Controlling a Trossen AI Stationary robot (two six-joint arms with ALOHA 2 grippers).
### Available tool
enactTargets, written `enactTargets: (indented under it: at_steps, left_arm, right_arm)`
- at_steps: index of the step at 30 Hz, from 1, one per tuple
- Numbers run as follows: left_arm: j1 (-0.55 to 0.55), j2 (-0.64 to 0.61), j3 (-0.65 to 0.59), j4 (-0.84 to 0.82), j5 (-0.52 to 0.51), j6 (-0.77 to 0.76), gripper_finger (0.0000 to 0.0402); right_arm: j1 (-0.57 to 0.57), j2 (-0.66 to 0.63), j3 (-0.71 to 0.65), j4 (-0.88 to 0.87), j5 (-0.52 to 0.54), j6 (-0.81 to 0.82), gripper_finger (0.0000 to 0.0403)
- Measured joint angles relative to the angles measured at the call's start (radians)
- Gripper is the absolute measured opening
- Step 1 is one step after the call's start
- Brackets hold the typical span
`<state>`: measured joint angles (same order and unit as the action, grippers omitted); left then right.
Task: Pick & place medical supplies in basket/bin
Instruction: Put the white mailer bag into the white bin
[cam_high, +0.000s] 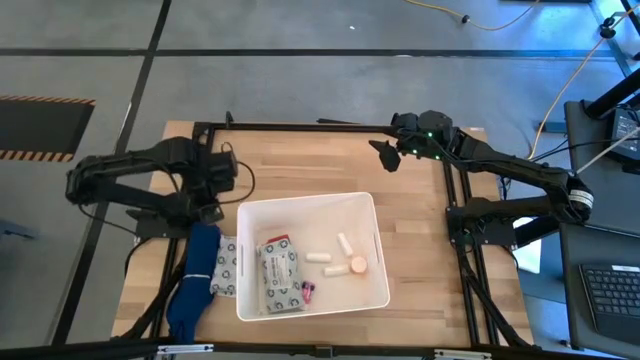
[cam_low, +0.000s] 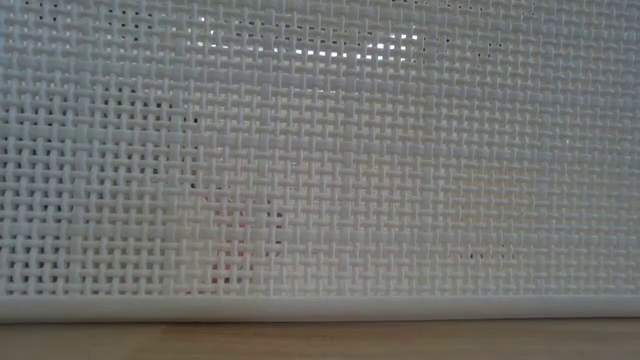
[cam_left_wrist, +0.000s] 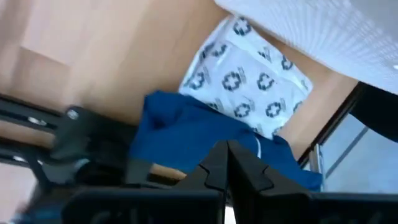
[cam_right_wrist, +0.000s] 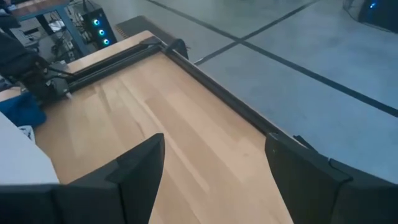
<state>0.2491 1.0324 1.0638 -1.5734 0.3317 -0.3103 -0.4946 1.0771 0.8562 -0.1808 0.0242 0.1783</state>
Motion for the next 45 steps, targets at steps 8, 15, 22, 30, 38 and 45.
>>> enactTargets:
  at_steps: [8,15,22,30,38,45]
  left_arm:
    - [-0.203,0.002,-0.030,0.001,0.030,-0.359,0.0002]
    - [-0.415,0.004,-0.031,0.007,-0.075,-0.361,0.0002]
    - [-0.608,0.006,-0.032,0.155,-0.166,-0.422,0.0002]
    - [-0.792,0.106,-0.032,0.243,-0.248,-0.499,0.0003]
    - [-0.925,0.201,-0.033,0.362,-0.350,-0.623,0.0003]
    - [-1.044,0.223,-0.034,0.362,-0.392,-0.728,0.0003]
  right_arm:
    - [0.001,0.000,0.000,-0.005,0.000,0.026,0.0280]
    - [0.001,0.000,0.000,-0.005,0.000,0.026,0.0280]
    - [0.001,0.000,0.000,-0.005,0.000,0.039,0.0280]
    - [0.001,0.000,0.000,-0.005,0.000,0.081,0.0280]
    - [0.001,0.000,0.000,-0.005,0.000,0.082,0.0280]
    - [0.001,0.000,0.000,-0.004,0.000,0.082,0.0280]
